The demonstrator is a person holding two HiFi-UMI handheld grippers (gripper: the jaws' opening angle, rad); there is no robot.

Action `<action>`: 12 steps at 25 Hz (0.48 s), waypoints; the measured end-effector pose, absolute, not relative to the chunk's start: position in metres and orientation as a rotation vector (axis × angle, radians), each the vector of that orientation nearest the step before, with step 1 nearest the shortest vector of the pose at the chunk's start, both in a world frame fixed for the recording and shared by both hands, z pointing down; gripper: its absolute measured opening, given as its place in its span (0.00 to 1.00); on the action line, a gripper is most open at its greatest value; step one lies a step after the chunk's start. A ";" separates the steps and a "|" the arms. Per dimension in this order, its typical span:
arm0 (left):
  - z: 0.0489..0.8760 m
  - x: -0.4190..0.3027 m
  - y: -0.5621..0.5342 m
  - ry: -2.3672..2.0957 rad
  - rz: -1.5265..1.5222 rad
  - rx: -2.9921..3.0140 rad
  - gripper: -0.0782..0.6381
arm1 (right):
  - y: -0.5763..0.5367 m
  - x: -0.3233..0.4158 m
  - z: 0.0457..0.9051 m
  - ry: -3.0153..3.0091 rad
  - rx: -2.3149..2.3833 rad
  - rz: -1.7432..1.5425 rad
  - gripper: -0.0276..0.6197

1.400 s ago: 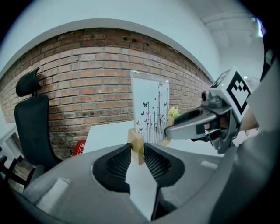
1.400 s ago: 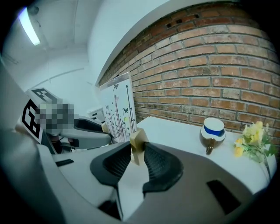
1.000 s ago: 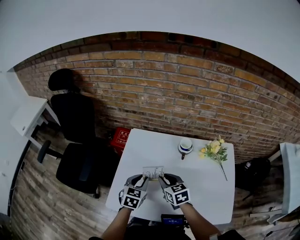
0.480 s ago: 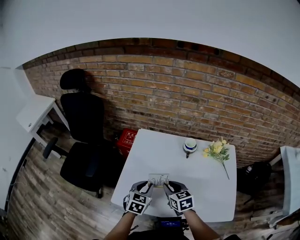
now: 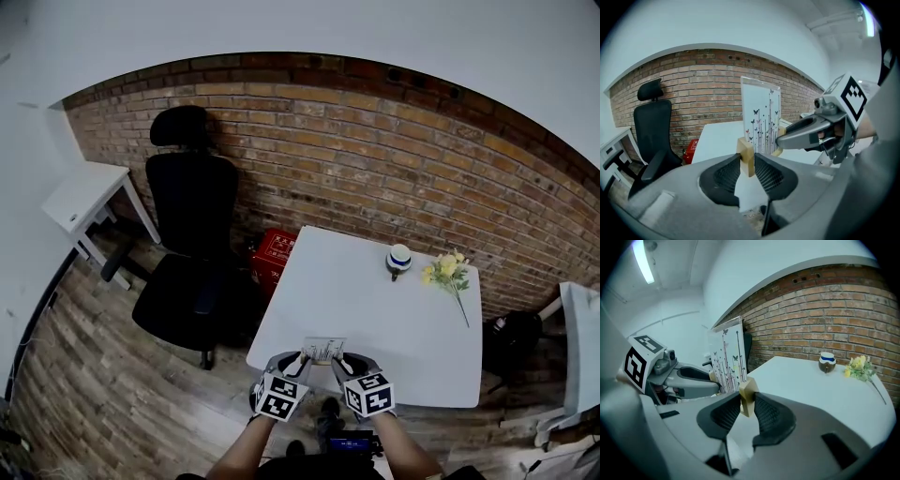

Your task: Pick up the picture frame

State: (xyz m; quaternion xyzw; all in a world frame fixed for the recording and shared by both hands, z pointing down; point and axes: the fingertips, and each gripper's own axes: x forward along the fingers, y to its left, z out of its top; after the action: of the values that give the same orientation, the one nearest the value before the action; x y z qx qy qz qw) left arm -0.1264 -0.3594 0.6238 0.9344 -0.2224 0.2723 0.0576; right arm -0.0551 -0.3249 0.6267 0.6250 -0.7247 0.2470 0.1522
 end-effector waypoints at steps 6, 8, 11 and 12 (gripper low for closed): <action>0.626 -0.162 -0.315 -0.614 0.826 2.858 0.25 | -0.276 -0.092 0.629 -2.040 1.843 0.730 0.20; 0.627 -0.169 -0.303 -0.589 0.829 2.867 0.25 | -0.262 -0.100 0.629 -2.025 1.853 0.738 0.20; 0.626 -0.169 -0.284 -0.552 0.828 2.862 0.25 | -0.244 -0.100 0.626 -1.996 1.870 0.746 0.20; 0.624 -0.167 -0.280 -0.543 0.824 2.863 0.25 | -0.239 -0.098 0.624 -1.989 1.876 0.745 0.20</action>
State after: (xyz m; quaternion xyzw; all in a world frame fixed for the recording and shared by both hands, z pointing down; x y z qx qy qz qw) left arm -0.1673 -0.2796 0.6245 0.9439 -0.1791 0.2715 0.0565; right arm -0.0981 -0.2390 0.6238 0.6542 -0.6935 0.2598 0.1534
